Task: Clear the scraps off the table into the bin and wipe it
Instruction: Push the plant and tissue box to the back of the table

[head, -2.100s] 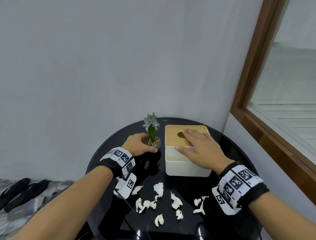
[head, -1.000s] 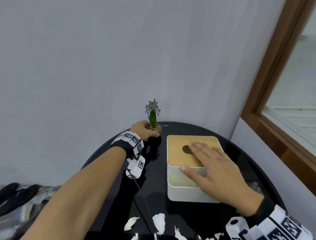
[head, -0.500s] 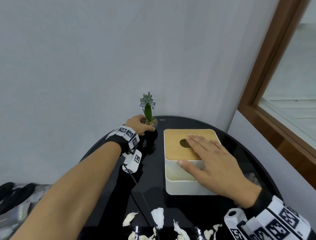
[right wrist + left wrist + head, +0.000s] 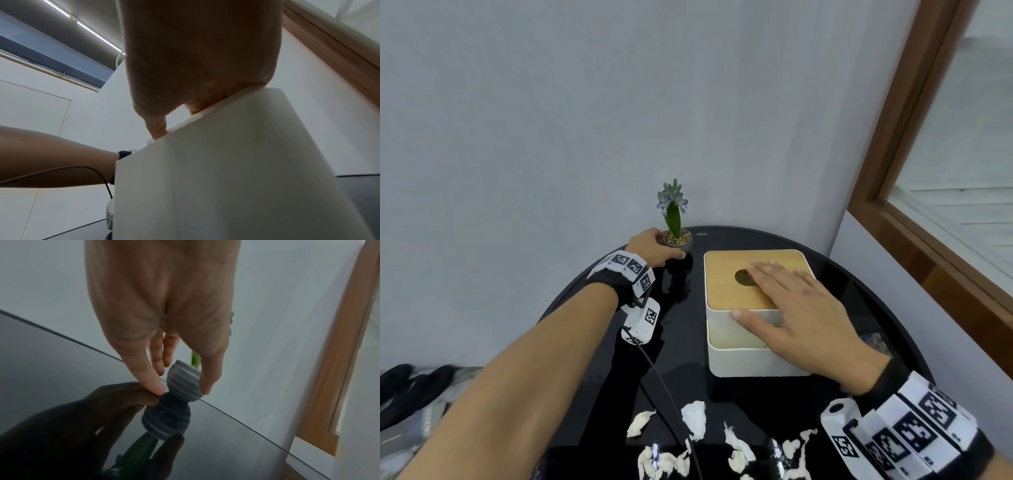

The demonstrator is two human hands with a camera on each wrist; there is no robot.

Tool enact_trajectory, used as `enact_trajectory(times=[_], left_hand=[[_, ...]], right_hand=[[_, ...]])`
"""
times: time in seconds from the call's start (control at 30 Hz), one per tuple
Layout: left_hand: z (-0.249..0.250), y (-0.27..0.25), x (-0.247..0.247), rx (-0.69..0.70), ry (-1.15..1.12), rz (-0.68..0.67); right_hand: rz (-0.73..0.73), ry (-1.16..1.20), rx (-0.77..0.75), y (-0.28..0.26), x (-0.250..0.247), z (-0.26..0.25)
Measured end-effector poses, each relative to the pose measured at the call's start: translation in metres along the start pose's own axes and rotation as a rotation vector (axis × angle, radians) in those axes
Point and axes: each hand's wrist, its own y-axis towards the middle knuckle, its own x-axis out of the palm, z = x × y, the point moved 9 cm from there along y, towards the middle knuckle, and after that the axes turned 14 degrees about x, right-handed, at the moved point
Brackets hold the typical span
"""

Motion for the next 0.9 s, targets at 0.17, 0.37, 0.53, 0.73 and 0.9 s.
enact_trajectory(times=[0.17, 0.37, 0.53, 0.73, 0.9], left_hand=[[0.004, -0.014, -0.004, 0.005, 0.090, -0.016], [0.012, -0.040, -0.011, 0.010, 0.107, 0.019], [0.020, -0.068, -0.014, 0.040, 0.096, 0.031], [0.047, -0.113, -0.014, 0.111, 0.025, 0.010], [0.073, -0.150, -0.008, 0.205, 0.029, 0.010]], right_hand=[[0.019, 0.023, -0.005, -0.001, 0.000, -0.003], [0.003, 0.020, -0.012, -0.001, -0.001, -0.004], [-0.014, 0.041, -0.004, -0.004, -0.006, -0.005], [-0.036, 0.105, -0.016, -0.007, -0.013, -0.004], [-0.025, 0.103, -0.004, -0.012, -0.014, 0.002]])
